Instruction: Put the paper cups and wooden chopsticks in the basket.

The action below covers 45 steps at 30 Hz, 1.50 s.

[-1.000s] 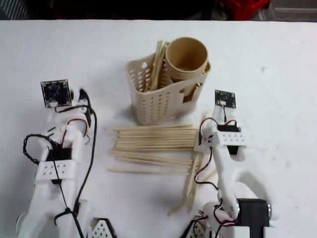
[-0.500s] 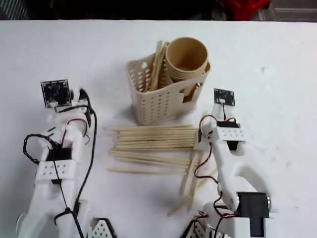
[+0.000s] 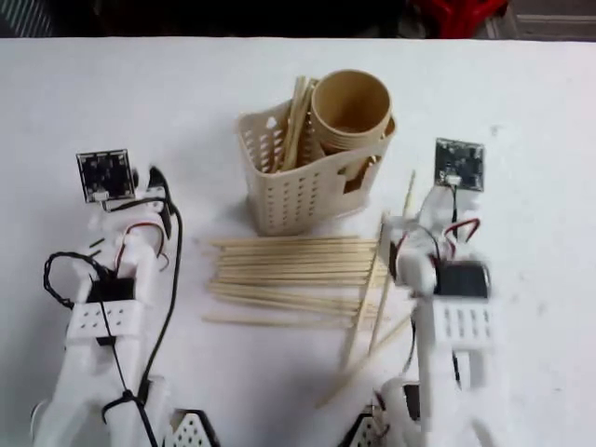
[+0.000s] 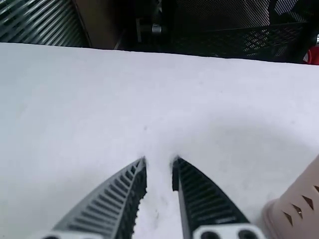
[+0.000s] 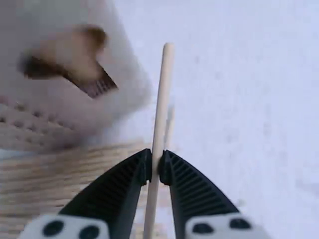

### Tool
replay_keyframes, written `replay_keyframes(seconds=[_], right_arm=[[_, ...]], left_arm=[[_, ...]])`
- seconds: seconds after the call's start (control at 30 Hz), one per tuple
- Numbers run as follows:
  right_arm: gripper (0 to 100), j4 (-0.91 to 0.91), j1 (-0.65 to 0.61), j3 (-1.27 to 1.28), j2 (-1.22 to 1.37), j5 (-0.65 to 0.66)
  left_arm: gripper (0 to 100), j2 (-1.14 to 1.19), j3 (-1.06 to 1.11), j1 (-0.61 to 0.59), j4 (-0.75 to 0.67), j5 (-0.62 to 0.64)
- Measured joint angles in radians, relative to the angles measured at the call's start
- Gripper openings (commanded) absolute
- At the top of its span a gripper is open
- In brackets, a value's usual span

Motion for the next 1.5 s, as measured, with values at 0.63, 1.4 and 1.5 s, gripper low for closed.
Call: replay_keyframes(seconds=[0.63,1.4,1.5], right_arm=[[1.7,-0.422,-0.342,-0.766,0.439,0.0],[16.9,-0.25,-0.347,-0.77,0.588,0.0],[14.6,-0.14,-0.347,-0.77,0.494,0.0]], left_arm=[[10,0.0,0.0,0.0,0.0,0.0],[10,0.0,0.0,0.0,0.0,0.0],[10,0.0,0.0,0.0,0.0,0.0]])
